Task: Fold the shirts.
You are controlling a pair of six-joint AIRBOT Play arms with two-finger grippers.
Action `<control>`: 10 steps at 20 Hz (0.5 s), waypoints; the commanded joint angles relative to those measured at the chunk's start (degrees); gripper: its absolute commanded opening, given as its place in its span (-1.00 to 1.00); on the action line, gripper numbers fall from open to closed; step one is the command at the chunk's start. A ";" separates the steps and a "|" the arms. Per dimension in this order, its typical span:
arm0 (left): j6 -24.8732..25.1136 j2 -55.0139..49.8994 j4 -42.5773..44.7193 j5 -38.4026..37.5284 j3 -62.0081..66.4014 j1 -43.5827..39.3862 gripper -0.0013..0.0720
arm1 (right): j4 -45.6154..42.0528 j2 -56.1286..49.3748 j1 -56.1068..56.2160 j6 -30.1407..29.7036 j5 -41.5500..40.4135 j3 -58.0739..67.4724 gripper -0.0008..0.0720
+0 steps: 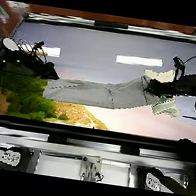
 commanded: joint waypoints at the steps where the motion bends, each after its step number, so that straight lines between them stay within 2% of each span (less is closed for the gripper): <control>1: -1.20 0.00 -0.46 4.42 -0.02 -7.89 -0.76 | 0.09 5.31 -0.02 3.13 -2.56 0.17 -0.81; 2: -1.29 0.02 -2.10 5.95 -0.02 -10.34 -0.86 | 0.09 6.95 -0.02 3.93 -2.95 0.15 -0.81; 6: -1.46 -0.39 -6.38 13.31 -0.02 -20.41 -0.87 | 0.09 12.17 -0.02 6.71 -5.73 0.15 -0.81; 10: -5.42 -4.61 -6.69 16.85 0.00 -29.33 -0.87 | 1.03 16.81 -0.02 9.01 -6.84 0.17 -0.81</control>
